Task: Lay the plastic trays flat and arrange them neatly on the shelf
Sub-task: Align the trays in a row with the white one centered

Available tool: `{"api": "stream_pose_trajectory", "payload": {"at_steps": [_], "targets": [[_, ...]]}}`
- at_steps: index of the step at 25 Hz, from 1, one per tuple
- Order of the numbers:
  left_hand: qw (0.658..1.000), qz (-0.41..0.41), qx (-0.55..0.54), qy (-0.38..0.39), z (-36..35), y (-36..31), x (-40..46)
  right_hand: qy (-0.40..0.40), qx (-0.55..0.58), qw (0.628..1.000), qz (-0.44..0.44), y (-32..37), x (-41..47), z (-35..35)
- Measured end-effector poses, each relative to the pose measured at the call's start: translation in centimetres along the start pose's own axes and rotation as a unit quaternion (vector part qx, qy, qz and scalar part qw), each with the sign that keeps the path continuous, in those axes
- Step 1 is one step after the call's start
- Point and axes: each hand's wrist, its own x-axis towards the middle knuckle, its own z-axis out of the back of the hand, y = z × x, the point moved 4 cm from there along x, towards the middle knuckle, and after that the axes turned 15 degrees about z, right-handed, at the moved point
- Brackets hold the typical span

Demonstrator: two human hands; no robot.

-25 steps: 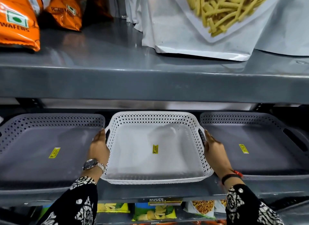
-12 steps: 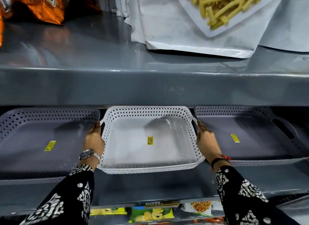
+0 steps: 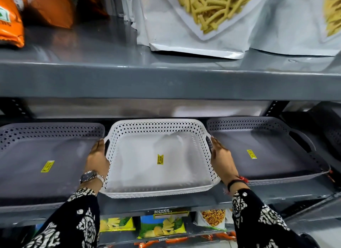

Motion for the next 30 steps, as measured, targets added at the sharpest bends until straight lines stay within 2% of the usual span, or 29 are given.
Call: {"api": "stream_pose_trajectory", "payload": {"at_steps": [5,11,30], "targets": [[0.998,0.043,-0.043,-0.013,0.4,0.6,-1.1,-0.012,0.004,1.0,0.002,0.5,-1.6,0.7],[0.999,0.022,0.0,0.033,1.1,0.6,-2.1,-0.009,0.013,1.0,-0.01,0.5,-2.1,0.8],[0.998,0.011,-0.013,0.054,1.2,0.6,-1.9,0.007,0.009,1.0,-0.01,-0.1,-2.0,0.4]]}}
